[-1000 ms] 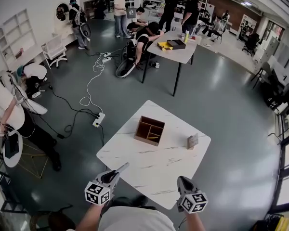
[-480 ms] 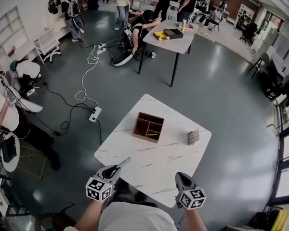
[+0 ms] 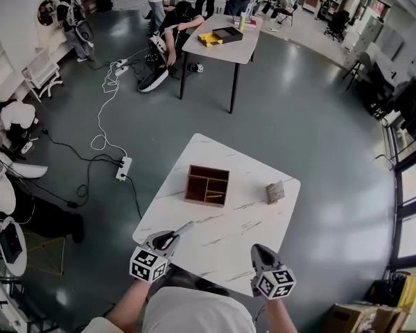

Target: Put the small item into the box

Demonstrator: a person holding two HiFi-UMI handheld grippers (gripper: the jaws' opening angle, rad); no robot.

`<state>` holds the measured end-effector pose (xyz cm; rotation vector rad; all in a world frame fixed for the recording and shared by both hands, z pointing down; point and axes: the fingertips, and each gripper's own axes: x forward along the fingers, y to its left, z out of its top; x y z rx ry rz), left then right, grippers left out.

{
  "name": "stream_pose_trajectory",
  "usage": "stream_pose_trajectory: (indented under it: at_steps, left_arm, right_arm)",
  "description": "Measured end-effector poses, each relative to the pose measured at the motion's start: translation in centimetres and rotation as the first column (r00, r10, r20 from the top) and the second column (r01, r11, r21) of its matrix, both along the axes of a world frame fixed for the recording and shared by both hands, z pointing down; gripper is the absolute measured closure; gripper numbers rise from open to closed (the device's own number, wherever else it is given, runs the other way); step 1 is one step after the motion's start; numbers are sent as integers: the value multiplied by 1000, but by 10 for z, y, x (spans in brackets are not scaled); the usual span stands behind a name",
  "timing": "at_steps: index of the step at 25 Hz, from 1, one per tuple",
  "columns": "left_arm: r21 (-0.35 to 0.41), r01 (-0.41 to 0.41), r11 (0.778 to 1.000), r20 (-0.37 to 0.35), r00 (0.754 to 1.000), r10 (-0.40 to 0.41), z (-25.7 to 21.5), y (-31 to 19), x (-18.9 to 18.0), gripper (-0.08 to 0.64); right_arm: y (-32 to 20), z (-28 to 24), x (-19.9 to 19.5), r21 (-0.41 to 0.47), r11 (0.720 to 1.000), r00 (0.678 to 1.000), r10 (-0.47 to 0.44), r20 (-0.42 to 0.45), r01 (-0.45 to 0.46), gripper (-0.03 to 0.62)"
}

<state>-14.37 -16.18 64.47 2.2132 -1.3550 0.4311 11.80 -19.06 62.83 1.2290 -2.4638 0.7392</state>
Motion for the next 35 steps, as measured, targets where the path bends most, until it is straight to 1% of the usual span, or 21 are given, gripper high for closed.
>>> stream_pose_trajectory:
  at_steps: [6,12,17,20,22,26,28,30,35]
  left_arm:
    - [-34,-127,991,25,992,127,23,-38,7,488]
    - [-37,-242,970,63,968,244,42,-73,20,488]
    - [-57,-317,947,97,942,321,55,-102,32,488]
    - [-70,-359,931,141,920,366,65,-116,37,488]
    - [-93,-377,921,173,905,388,75,-125,38,488]
    - [-146,-398,906,194,886,420,96,-143,41,488]
    - [-169,-417,893,218,868,447,105,-151,43,488]
    - [-189,-442,877,246,843,478,114,-159,46,488]
    - [-245,-502,829,313,769,558,138,-177,52,488]
  right_arm:
    - [-5,12,-15,-25,999,999,43,-15,-43,560]
    - [-10,23,-28,-50,995,996,84,-29,-86,560]
    - [-20,29,-33,-69,991,993,109,-38,-111,560]
    - [-24,31,-38,-76,990,992,118,-43,-121,560]
    - [-27,34,-39,-83,988,991,129,-45,-132,560]
    - [-31,40,-44,-94,985,989,139,-48,-143,560]
    - [-32,42,-46,-104,983,988,147,-48,-152,560]
    - [-31,43,-48,-113,980,986,157,-50,-162,560]
    - [-30,47,-46,-136,971,980,191,-51,-196,560]
